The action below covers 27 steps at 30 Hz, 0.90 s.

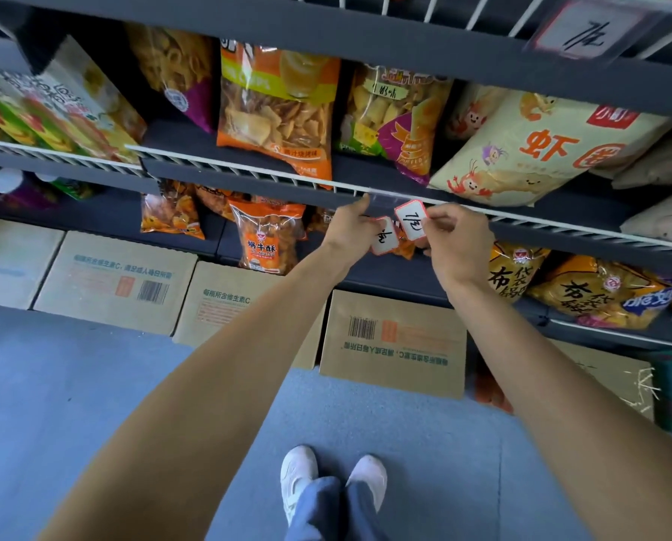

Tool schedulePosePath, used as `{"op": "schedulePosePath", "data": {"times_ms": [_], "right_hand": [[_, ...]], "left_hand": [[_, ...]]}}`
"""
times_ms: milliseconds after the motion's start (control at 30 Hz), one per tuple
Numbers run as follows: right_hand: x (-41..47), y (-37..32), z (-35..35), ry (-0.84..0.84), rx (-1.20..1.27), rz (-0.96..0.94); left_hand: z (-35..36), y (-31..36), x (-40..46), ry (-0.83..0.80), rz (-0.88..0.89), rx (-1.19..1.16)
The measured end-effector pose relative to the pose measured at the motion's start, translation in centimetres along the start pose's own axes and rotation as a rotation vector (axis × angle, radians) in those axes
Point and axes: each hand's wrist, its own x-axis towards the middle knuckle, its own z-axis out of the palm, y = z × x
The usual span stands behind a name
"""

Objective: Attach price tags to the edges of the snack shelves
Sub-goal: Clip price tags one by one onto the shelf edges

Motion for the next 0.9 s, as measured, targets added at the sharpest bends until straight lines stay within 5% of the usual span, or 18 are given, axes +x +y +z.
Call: {"op": "schedulePosePath", "data": {"times_ms": [400, 900], "right_hand": [[2.7, -1.0, 1.1, 0.106, -0.386, -0.473], [3.5, 0.7, 3.9, 0.043, -0.730, -0.675]], "left_hand": [[-2.3, -1.9, -0.4, -0.038, 0.180, 0.583], [-2.8, -3.0, 1.4, -0.049, 0.189, 0.618]]}}
